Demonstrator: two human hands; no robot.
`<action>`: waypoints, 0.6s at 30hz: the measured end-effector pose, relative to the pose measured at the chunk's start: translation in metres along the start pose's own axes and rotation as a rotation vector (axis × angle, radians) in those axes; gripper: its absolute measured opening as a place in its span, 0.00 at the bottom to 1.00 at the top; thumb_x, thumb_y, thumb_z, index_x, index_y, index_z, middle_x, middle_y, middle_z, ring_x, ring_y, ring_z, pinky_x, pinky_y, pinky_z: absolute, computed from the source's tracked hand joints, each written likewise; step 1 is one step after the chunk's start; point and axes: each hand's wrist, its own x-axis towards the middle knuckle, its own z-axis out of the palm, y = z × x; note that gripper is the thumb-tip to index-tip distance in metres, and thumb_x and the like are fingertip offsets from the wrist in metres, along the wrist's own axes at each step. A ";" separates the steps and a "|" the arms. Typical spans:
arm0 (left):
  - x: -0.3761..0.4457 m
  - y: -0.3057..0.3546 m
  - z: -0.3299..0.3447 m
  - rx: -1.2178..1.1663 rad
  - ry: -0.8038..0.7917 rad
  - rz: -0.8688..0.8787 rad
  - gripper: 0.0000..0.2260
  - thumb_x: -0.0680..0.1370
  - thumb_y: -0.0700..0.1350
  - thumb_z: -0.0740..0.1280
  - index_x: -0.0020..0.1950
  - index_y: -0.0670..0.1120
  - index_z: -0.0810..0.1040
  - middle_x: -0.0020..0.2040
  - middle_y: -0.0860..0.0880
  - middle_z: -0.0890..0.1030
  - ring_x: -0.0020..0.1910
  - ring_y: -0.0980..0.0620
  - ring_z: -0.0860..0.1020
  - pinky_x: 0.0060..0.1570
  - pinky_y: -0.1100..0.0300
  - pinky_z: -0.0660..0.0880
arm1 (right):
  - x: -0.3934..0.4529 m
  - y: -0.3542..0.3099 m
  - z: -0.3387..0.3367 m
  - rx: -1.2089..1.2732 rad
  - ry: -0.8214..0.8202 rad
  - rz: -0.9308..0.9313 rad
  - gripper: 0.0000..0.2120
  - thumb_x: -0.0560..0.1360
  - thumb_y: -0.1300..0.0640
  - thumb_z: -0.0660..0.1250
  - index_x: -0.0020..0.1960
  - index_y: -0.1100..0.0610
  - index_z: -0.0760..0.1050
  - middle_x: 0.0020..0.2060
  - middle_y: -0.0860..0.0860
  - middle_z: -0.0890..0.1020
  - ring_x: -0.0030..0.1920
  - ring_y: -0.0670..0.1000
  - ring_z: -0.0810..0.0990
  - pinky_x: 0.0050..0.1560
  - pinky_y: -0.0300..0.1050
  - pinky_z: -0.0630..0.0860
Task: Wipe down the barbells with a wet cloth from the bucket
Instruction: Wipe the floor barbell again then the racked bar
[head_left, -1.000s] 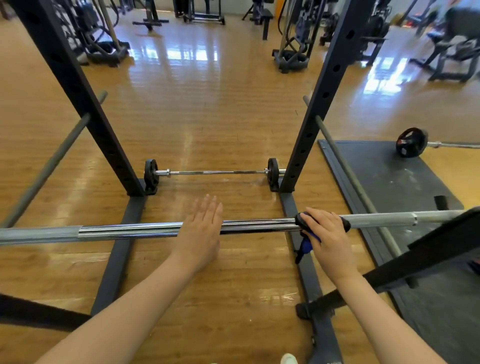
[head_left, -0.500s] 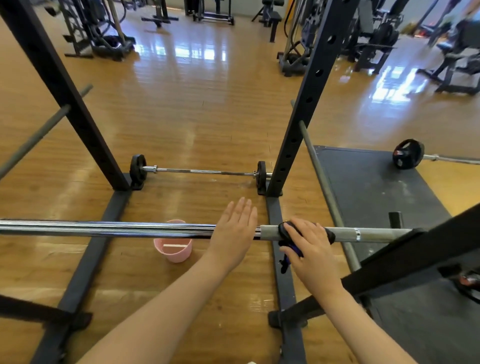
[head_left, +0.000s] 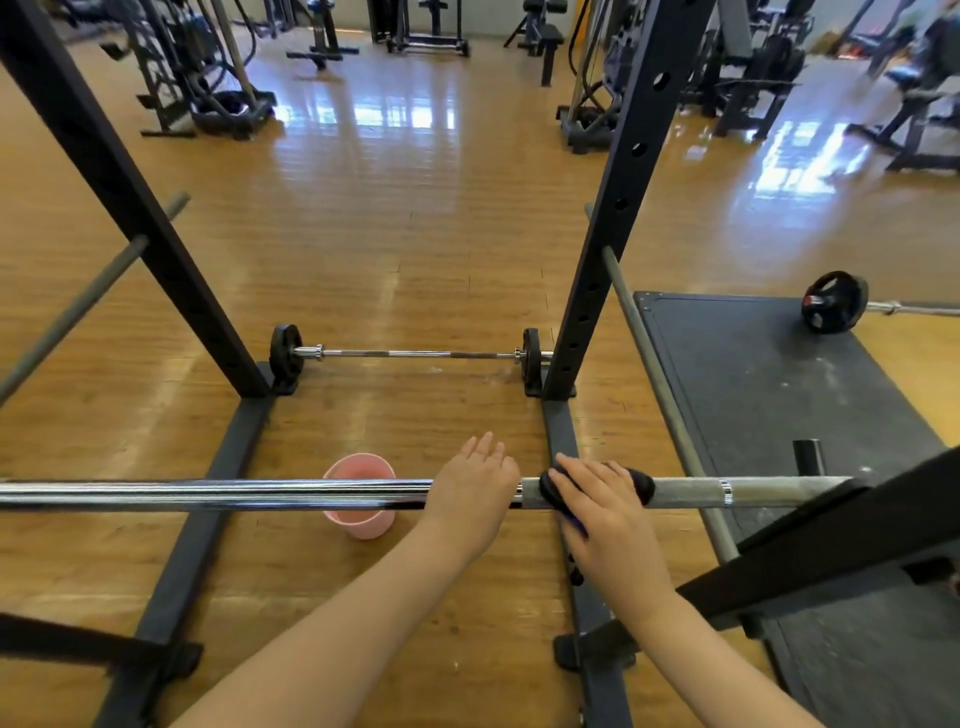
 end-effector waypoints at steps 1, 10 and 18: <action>0.001 -0.001 0.000 -0.001 0.000 -0.001 0.22 0.80 0.36 0.57 0.73 0.38 0.60 0.76 0.40 0.58 0.76 0.45 0.53 0.74 0.54 0.49 | 0.005 -0.007 0.002 0.010 -0.029 -0.015 0.22 0.66 0.63 0.76 0.59 0.60 0.78 0.58 0.54 0.80 0.60 0.51 0.73 0.66 0.55 0.68; -0.002 -0.001 0.004 -0.037 0.041 0.003 0.25 0.80 0.35 0.57 0.75 0.36 0.54 0.76 0.37 0.56 0.76 0.43 0.52 0.74 0.53 0.46 | -0.011 -0.005 0.000 0.034 0.067 0.059 0.26 0.81 0.43 0.50 0.58 0.60 0.79 0.60 0.54 0.78 0.63 0.52 0.70 0.68 0.53 0.60; -0.004 0.000 0.003 -0.074 0.058 0.005 0.25 0.80 0.36 0.57 0.76 0.36 0.53 0.76 0.38 0.56 0.76 0.43 0.52 0.74 0.53 0.46 | -0.005 -0.003 0.008 -0.035 0.080 -0.047 0.15 0.75 0.57 0.61 0.56 0.62 0.80 0.55 0.55 0.81 0.57 0.52 0.76 0.62 0.51 0.68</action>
